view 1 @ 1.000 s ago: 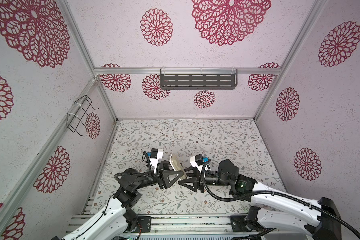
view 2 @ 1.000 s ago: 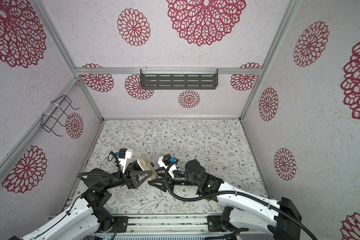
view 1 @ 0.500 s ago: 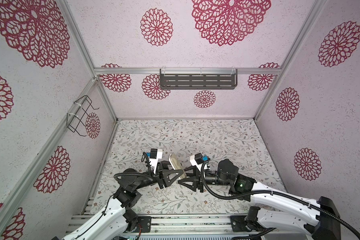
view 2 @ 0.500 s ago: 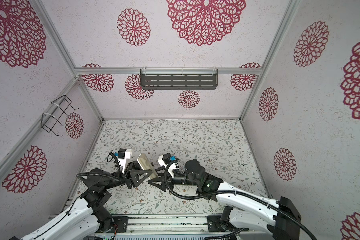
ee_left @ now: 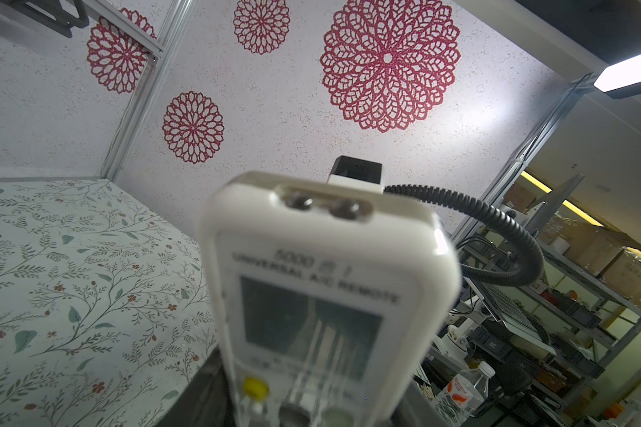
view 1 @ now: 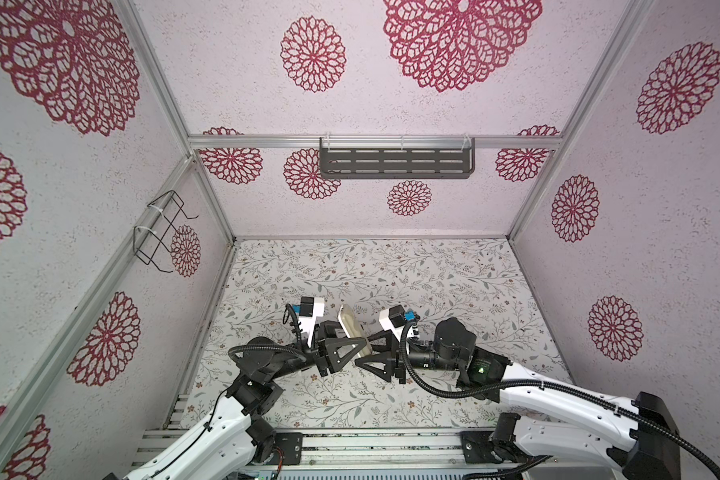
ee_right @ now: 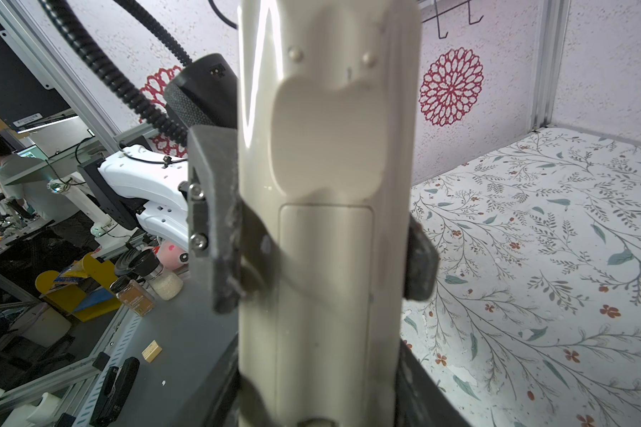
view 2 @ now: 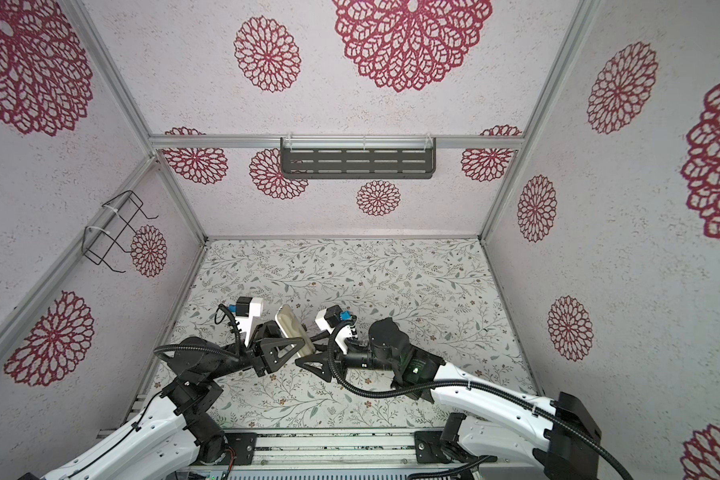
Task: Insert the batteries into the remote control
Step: 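Grasp the remote's display end with the left gripper while the right gripper holds it, then open the right gripper and withdraw it while the left gripper pulls the remote away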
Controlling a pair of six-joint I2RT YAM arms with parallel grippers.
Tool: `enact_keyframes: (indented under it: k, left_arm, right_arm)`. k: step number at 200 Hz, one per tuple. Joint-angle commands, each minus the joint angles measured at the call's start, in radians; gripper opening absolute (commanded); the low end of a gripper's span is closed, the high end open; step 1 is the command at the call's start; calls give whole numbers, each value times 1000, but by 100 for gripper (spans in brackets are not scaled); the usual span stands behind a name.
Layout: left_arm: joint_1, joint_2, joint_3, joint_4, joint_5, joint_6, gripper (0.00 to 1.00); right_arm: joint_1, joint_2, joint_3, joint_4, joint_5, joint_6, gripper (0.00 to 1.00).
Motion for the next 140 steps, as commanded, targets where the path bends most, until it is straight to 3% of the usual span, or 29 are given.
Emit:
enact_keyframes:
  k: [1, 23, 88, 140]
  left_arm:
    - [-6, -10, 8, -50, -46, 1, 23]
    - [-5, -24, 9, -80, -71, 13, 21]
    - [-4, -41, 28, -197, -157, 56, 17]
    - [7, -81, 121, -604, -417, 162, 14]
  right_arm:
    - [12, -2, 18, 44, -19, -30, 67]
    - [12, -1, 18, 38, -10, -31, 76]
    - [12, -22, 21, -42, 69, -55, 82]
    - [6, -60, 12, -142, 212, -60, 83]
